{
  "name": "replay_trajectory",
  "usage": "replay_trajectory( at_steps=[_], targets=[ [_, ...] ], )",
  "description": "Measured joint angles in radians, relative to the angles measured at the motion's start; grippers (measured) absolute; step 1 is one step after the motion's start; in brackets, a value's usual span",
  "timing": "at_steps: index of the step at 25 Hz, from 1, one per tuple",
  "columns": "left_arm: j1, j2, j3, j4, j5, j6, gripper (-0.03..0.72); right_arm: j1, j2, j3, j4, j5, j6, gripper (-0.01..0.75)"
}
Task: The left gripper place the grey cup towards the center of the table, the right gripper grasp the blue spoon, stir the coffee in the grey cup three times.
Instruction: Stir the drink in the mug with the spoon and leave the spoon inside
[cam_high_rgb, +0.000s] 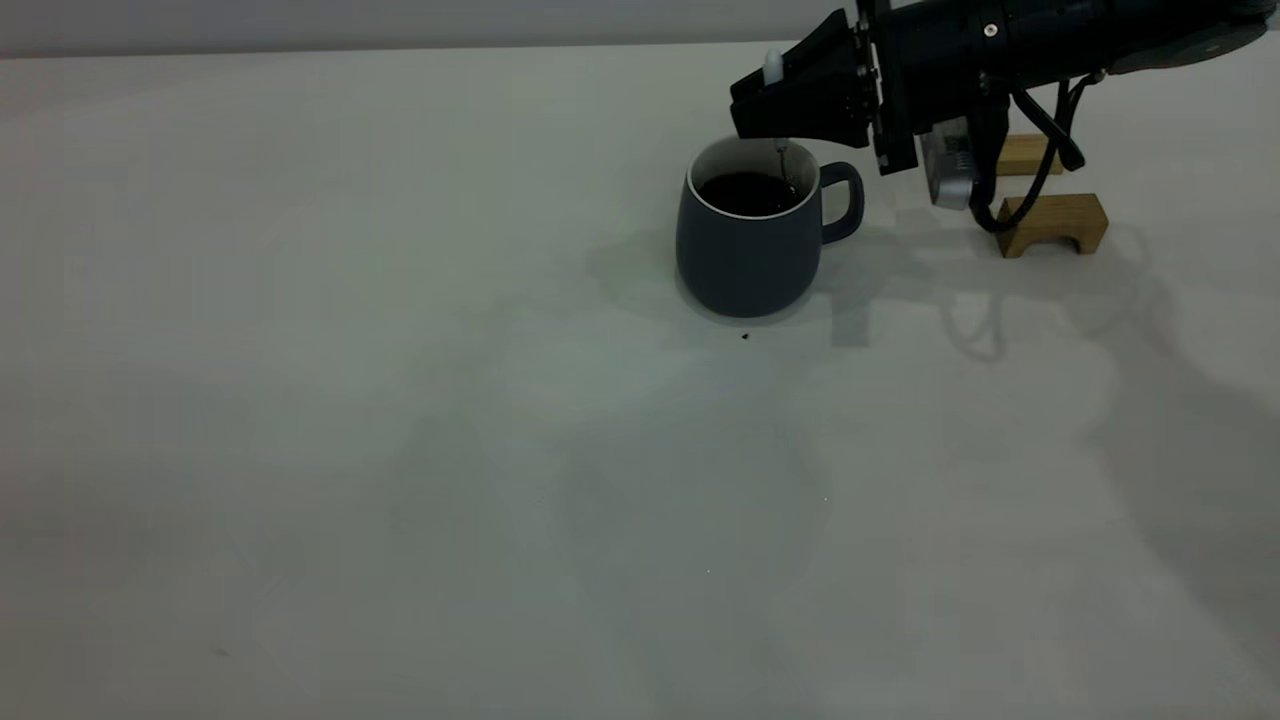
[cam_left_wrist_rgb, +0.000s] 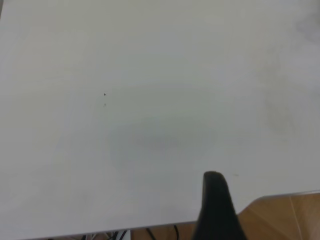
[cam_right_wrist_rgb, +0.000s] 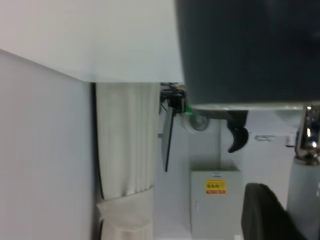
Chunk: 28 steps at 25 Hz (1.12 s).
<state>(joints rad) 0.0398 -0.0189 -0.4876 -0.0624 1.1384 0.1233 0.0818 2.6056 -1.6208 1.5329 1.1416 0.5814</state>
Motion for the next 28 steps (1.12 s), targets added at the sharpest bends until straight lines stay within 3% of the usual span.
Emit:
replay_trajectory(
  at_steps=[6, 11, 16, 21, 28],
  targets=[
    [0.000, 0.000, 0.000, 0.000, 0.000, 0.000, 0.585, 0.052, 0.000, -0.001, 0.181, -0.013, -0.001, 0.118],
    [0.000, 0.000, 0.000, 0.000, 0.000, 0.000, 0.585, 0.057, 0.000, -0.005, 0.221, -0.126, -0.011, 0.118],
    [0.000, 0.000, 0.000, 0.000, 0.000, 0.000, 0.585, 0.014, 0.003, -0.005, 0.165, -0.117, -0.063, 0.118],
    [0.000, 0.000, 0.000, 0.000, 0.000, 0.000, 0.585, -0.026, 0.003, -0.005, 0.028, -0.014, -0.096, 0.118],
    [0.000, 0.000, 0.000, 0.000, 0.000, 0.000, 0.585, 0.011, 0.003, -0.005, -0.060, 0.008, -0.076, 0.118]
  ],
)
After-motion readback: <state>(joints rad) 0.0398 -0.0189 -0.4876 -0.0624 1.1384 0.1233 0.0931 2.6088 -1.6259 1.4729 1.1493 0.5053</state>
